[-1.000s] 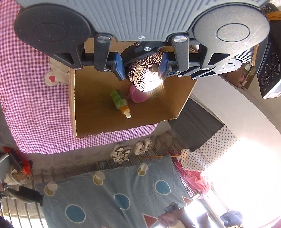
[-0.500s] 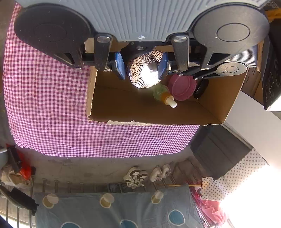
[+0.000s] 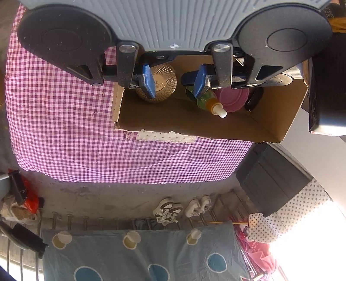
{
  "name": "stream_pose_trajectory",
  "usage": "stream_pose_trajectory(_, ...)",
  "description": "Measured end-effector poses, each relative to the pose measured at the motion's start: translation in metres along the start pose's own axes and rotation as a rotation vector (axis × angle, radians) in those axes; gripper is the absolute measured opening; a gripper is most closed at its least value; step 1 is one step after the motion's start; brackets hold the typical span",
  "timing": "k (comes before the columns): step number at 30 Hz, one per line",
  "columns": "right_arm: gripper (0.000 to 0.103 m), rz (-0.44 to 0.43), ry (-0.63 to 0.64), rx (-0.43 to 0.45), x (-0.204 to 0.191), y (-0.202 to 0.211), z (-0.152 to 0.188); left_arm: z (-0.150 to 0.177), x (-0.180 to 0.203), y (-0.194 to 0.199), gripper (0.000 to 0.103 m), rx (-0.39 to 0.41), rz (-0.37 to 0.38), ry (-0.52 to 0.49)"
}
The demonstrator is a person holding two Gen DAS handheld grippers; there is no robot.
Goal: Organize rigid objects
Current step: 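Move the open right gripper toward the white plug charger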
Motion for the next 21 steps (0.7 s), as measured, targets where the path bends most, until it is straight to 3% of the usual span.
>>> stream_pose_trajectory(6, 0.043, -0.052, -0.049, 0.066, -0.001, 0.031, 0.0, 0.003, 0.006, 0.022, 0.066, 0.022, 0.003, -0.027)
stream_pose_trajectory(12, 0.044, -0.134, -0.099, 0.209, -0.013, 0.108, 0.014, 0.013, 0.018, 0.078, 0.073, 0.088, 0.027, -0.112)
stream_pose_trajectory(17, 0.045, -0.225, -0.159, 0.32, -0.023, 0.178, 0.058, 0.038, 0.021, 0.141, 0.085, 0.147, 0.095, -0.171)
stream_pose_trajectory(21, 0.048, -0.275, -0.217, 0.352, -0.029, 0.21, 0.109, 0.068, 0.007, 0.184, 0.093, 0.202, 0.105, -0.206)
Point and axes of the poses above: each gripper's, at about its wrist camera, not at the fingertips, and y roughly against the way its jaws point, x to its right, z to its underside, the point moved 3 cm from there along -y, roughly the way its jaws point, and after that the axes turned 9 degrees about x, right-handed, at the moved point
